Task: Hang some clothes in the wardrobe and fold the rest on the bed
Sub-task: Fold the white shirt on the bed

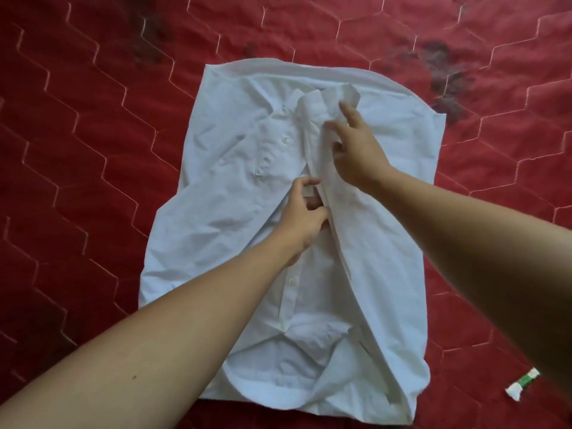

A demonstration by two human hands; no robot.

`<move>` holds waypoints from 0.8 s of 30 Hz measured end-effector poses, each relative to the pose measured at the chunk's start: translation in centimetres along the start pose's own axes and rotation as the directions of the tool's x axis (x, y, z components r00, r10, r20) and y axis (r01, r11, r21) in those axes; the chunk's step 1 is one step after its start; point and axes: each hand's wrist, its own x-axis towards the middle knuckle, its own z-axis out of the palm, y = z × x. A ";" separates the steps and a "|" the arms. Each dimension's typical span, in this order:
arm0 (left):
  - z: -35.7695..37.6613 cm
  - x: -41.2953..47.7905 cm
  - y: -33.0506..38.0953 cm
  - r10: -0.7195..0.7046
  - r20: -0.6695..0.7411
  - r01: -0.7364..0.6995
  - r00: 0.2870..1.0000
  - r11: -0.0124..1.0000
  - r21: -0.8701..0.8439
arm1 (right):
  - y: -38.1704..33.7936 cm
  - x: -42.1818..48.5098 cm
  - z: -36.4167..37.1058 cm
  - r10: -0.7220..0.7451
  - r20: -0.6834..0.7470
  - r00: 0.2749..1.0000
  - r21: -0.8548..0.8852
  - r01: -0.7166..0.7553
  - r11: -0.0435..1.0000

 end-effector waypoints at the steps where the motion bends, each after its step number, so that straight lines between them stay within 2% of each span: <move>1: 0.1 0.0 0.2 0.024 -0.003 -0.024 1.000 0.999 0.041 | -0.1 0.6 -0.7 -0.001 0.009 1.000 -0.008 0.001 1.000; 3: 0.2 0.0 0.5 0.049 0.002 -0.049 0.999 0.994 0.100 | -1.3 1.1 -2.2 -0.039 0.046 0.998 0.021 0.038 0.999; 6: 0.3 -0.8 -0.2 0.055 0.012 -0.056 0.998 0.986 0.155 | -4.0 -1.5 -2.0 -0.270 0.176 0.947 -0.057 0.284 0.957; 7: 0.2 -1.4 -1.0 0.063 0.030 -0.068 0.998 0.977 0.201 | -4.6 -3.5 -1.2 -0.290 0.195 0.937 -0.062 0.307 0.950; 10: 0.4 -4.0 -4.5 0.046 0.165 -0.119 0.985 0.877 0.467 | -3.7 -12.4 1.4 -0.120 0.091 0.989 0.009 0.119 0.993; 12: 0.6 -5.6 -7.1 -0.016 0.210 -0.086 0.977 0.882 0.463 | -0.9 -19.1 2.6 0.096 -0.032 0.995 -0.032 -0.097 0.995; 13: 0.6 -6.3 -8.2 -0.016 0.213 -0.088 0.977 0.880 0.467 | 0.9 -22.3 3.1 0.232 -0.073 0.970 -0.060 -0.236 0.970; 15: 0.0 -7.7 -9.9 0.031 0.226 -0.153 0.974 0.822 0.548 | 4.0 -28.5 3.8 0.501 -0.120 0.857 -0.041 -0.509 0.860; 17: -1.1 -9.0 -11.5 0.076 0.262 -0.229 0.962 0.746 0.625 | 6.0 -33.2 4.4 0.682 -0.067 0.728 0.138 -0.670 0.729; 19: -2.1 -10.5 -13.0 0.080 0.283 -0.254 0.956 0.710 0.657 | 6.7 -35.4 4.7 0.746 0.075 0.661 0.366 -0.714 0.596; 20: -2.4 -11.1 -13.6 0.085 0.283 -0.261 0.955 0.694 0.671 | 6.7 -35.6 4.8 0.742 0.137 0.656 0.434 -0.713 0.551; 22: -2.9 -12.0 -14.5 0.098 0.298 -0.288 0.950 0.649 0.704 | 6.8 -35.3 4.8 0.709 0.188 0.680 0.474 -0.695 0.541; 24: -3.3 -12.6 -14.8 0.098 0.319 -0.310 0.943 0.605 0.733 | 6.6 -34.9 4.7 0.707 0.147 0.692 0.454 -0.682 0.573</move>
